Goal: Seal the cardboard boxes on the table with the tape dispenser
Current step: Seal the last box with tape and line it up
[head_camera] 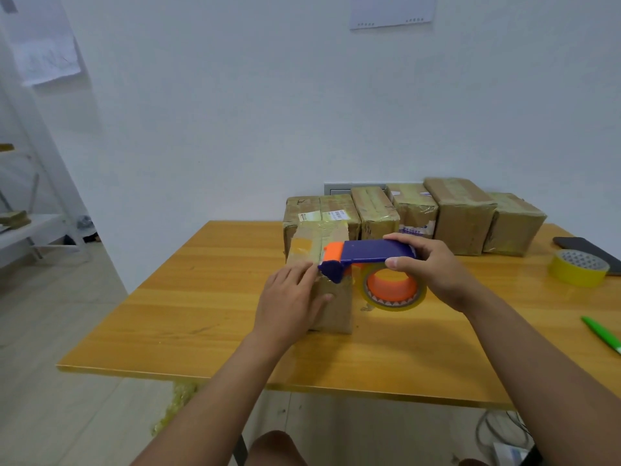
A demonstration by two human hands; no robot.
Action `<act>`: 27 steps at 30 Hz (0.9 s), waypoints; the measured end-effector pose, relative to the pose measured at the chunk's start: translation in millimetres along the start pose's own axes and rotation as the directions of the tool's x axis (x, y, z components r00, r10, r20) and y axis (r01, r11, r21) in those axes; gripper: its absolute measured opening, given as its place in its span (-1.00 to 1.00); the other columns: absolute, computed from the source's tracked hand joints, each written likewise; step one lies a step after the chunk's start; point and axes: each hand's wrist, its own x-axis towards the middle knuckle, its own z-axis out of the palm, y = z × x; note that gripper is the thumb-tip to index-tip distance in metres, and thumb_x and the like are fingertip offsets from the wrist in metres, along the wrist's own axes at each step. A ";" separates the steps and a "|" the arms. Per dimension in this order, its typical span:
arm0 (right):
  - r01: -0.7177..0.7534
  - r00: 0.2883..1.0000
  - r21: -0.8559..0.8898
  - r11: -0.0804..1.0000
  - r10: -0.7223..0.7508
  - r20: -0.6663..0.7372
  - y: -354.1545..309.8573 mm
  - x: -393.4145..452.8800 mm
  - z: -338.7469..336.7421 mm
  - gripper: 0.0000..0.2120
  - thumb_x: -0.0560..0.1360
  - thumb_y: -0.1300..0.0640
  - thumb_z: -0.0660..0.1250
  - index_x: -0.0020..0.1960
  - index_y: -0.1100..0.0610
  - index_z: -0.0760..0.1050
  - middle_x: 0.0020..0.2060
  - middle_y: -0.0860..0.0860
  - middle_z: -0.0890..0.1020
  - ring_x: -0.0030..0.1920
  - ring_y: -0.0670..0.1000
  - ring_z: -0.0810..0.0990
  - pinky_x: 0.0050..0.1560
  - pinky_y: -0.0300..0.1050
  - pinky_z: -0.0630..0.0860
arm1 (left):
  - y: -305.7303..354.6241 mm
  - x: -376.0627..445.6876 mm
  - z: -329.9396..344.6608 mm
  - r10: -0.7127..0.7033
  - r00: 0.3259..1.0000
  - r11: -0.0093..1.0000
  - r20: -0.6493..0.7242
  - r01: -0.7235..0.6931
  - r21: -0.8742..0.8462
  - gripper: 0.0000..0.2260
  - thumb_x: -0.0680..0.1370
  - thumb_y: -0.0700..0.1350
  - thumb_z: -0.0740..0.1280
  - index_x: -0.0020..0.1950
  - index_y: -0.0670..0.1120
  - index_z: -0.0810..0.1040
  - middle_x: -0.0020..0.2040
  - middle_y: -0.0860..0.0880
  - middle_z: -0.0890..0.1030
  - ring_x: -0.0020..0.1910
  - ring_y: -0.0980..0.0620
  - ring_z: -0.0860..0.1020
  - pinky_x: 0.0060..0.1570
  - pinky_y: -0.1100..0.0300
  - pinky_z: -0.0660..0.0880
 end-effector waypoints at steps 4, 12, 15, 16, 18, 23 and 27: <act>0.012 1.000 -0.045 0.999 -0.012 0.003 -1.3 -0.5 1.1 -0.41 0.32 -0.16 0.44 0.32 -0.08 0.49 0.12 -0.13 0.56 0.07 -0.07 0.57 -0.15 -0.32 0.53 | -0.5 2.9 6.5 -0.025 0.998 1.000 -0.063 0.025 -0.002 -0.70 0.54 0.08 0.33 0.19 -0.03 0.61 0.14 0.01 0.62 0.14 -0.03 0.55 0.12 0.08 0.43; -0.039 0.999 -0.032 0.999 0.038 -0.038 9.6 -16.8 -35.6 -0.50 0.29 -0.17 0.46 0.23 -0.20 0.50 0.16 -0.09 0.56 0.09 -0.01 0.59 -0.10 -0.20 0.56 | -0.6 6.7 10.5 0.047 0.993 0.996 -0.106 -0.039 0.076 -0.74 0.59 0.06 0.24 0.16 -0.04 0.57 0.20 -0.04 0.59 0.21 -0.08 0.52 0.29 0.03 0.29; -0.022 0.997 -0.025 0.999 0.020 -0.068 15.0 -17.2 -35.4 -0.49 0.31 -0.16 0.45 0.25 -0.16 0.52 0.17 -0.06 0.57 0.10 0.01 0.59 -0.08 -0.17 0.58 | 13.6 10.6 11.7 0.065 0.996 0.994 -0.060 -0.060 0.091 -0.62 0.55 -0.10 0.38 0.34 -0.15 0.50 0.38 -0.13 0.49 0.42 -0.11 0.40 0.46 0.04 0.19; -0.020 0.997 -0.018 1.000 0.019 -0.070 15.5 -17.2 -35.9 -0.48 0.31 -0.16 0.45 0.26 -0.15 0.52 0.18 -0.06 0.57 0.10 0.01 0.59 -0.06 -0.16 0.58 | 18.6 11.3 10.7 0.081 0.996 0.994 -0.033 -0.078 0.070 -0.55 0.53 -0.15 0.41 0.40 -0.17 0.45 0.41 -0.13 0.47 0.43 -0.10 0.39 0.44 0.05 0.18; -0.021 0.998 -0.012 1.000 0.020 -0.060 16.4 -17.5 -35.5 -0.48 0.31 -0.16 0.45 0.26 -0.15 0.52 0.18 -0.07 0.55 0.12 0.01 0.58 -0.05 -0.16 0.57 | 24.9 12.1 9.3 0.125 0.992 0.991 0.031 -0.126 0.037 -0.49 0.52 -0.15 0.41 0.45 -0.15 0.40 0.40 -0.10 0.48 0.41 -0.07 0.41 0.41 0.07 0.22; -0.015 0.999 -0.008 1.000 0.015 -0.051 19.4 -17.9 -25.3 -0.50 0.31 -0.16 0.44 0.23 -0.21 0.48 0.20 -0.10 0.51 0.12 -0.01 0.54 -0.06 -0.21 0.53 | 20.4 12.5 10.6 0.075 0.997 0.997 -0.024 -0.075 0.001 -0.61 0.55 -0.02 0.40 0.35 -0.09 0.51 0.25 -0.04 0.60 0.21 -0.04 0.55 0.18 0.07 0.47; -0.012 0.998 -0.003 1.000 0.012 -0.057 23.5 -24.4 -26.5 -0.53 0.31 -0.16 0.43 0.22 -0.26 0.47 0.17 -0.19 0.50 0.09 -0.07 0.55 -0.09 -0.26 0.54 | 20.1 10.3 15.4 0.096 0.994 0.995 -0.050 -0.094 0.024 -0.60 0.54 -0.05 0.42 0.37 -0.07 0.52 0.23 -0.06 0.61 0.18 -0.07 0.56 0.13 0.04 0.49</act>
